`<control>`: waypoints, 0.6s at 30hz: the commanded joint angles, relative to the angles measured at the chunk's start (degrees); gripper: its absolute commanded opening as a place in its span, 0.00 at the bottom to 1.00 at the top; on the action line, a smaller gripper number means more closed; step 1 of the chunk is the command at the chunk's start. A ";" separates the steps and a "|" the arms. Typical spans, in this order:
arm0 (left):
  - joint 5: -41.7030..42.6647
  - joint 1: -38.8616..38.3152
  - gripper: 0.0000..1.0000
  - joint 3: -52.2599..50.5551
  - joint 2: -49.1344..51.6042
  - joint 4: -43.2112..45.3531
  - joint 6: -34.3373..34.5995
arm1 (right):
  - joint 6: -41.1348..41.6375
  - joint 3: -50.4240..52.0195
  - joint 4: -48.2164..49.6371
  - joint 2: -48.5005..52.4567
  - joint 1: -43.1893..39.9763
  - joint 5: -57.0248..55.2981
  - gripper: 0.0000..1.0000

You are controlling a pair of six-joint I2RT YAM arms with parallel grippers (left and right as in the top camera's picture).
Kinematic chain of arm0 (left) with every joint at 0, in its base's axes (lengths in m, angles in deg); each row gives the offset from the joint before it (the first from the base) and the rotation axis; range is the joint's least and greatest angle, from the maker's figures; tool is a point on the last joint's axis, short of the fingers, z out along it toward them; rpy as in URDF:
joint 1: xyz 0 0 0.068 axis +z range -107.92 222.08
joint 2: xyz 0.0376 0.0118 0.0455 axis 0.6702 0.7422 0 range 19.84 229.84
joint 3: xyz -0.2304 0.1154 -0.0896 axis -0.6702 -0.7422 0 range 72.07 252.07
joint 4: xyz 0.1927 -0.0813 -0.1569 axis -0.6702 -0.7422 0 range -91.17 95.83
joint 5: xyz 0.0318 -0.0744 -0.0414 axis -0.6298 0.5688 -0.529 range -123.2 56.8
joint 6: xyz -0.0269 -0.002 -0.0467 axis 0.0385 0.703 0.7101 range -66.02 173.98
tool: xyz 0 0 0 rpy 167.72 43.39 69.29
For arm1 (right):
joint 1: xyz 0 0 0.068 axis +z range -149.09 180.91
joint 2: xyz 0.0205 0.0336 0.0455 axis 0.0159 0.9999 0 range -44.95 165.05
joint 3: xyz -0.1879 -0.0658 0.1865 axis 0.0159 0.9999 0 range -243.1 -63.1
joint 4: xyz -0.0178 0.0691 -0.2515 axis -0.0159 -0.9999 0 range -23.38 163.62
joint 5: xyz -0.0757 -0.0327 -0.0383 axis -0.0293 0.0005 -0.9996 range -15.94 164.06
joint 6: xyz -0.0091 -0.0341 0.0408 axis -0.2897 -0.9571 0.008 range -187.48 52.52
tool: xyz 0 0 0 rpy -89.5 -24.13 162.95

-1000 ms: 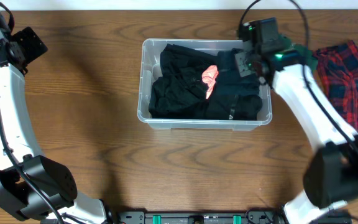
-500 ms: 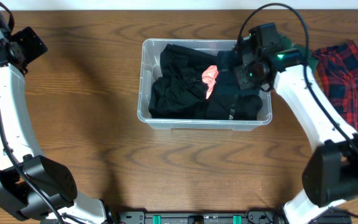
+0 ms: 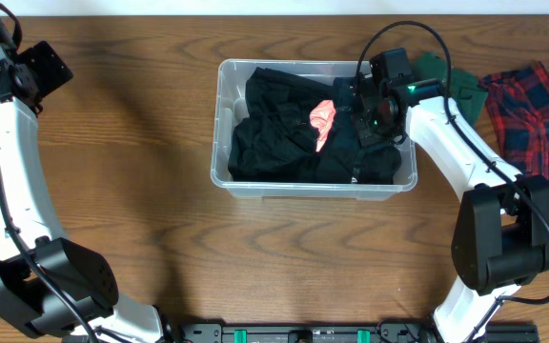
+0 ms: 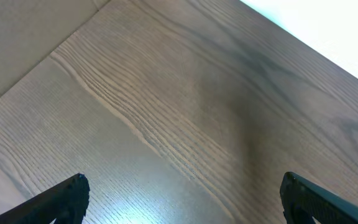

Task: Pack container
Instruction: 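Press the navy garment down into the bin's right side, then move the right gripper back right toward the green garment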

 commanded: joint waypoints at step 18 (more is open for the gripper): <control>-0.70 0.17 0.98 0.15 -0.20 0.00 -0.17 | 3.13 -9.20 -9.03 -16.39 -16.87 -0.07 0.30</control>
